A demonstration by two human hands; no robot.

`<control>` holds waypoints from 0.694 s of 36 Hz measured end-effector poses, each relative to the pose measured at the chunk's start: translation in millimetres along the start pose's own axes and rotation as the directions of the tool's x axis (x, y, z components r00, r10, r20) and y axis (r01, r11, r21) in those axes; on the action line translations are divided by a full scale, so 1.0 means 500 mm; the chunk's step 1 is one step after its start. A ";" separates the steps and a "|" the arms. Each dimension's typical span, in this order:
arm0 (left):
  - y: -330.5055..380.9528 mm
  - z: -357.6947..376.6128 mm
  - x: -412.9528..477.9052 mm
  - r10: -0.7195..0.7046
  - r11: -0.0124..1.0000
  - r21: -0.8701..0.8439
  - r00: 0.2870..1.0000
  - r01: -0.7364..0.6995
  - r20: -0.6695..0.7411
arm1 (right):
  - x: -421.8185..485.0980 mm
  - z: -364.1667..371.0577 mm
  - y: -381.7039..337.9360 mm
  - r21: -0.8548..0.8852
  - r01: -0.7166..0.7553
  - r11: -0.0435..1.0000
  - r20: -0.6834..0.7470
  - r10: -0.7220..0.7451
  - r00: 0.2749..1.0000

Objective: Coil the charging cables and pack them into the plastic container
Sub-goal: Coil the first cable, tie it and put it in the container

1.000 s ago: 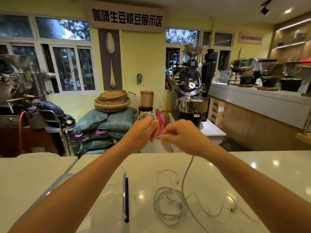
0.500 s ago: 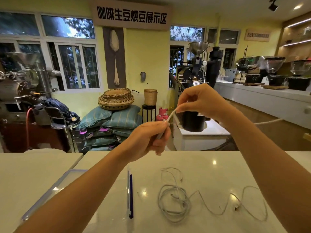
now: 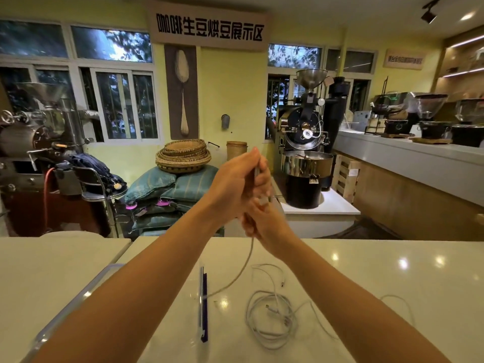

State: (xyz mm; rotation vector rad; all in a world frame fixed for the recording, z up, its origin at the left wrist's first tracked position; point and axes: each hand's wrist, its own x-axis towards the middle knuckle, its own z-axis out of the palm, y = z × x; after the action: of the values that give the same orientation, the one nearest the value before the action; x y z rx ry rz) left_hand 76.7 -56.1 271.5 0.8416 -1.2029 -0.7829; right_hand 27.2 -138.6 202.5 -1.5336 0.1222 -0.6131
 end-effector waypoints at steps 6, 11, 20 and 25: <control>0.010 -0.033 0.023 0.104 0.937 0.347 0.978 -0.035 -0.182 | -0.029 0.034 0.002 -0.062 -0.096 0.993 0.085 0.101 0.991; 0.006 -0.057 0.021 0.196 0.806 0.589 0.964 -0.053 -0.181 | -0.040 0.020 -0.034 -0.239 -0.120 0.964 0.086 0.144 0.986; -0.028 -0.076 0.004 0.073 0.558 0.823 0.982 0.106 -0.176 | -0.042 -0.031 -0.165 -0.848 0.081 0.524 0.188 0.154 0.970; -0.032 -0.066 -0.007 -0.009 0.542 0.828 0.986 0.145 -0.167 | -0.020 -0.060 -0.215 -0.898 0.178 0.402 0.227 0.077 0.971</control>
State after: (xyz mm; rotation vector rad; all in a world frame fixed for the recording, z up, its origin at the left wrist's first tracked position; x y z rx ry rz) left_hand 107.3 -56.6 250.9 1.7341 -1.4169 -0.1313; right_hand -26.3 -152.2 300.0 -2.7265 0.2649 -0.3871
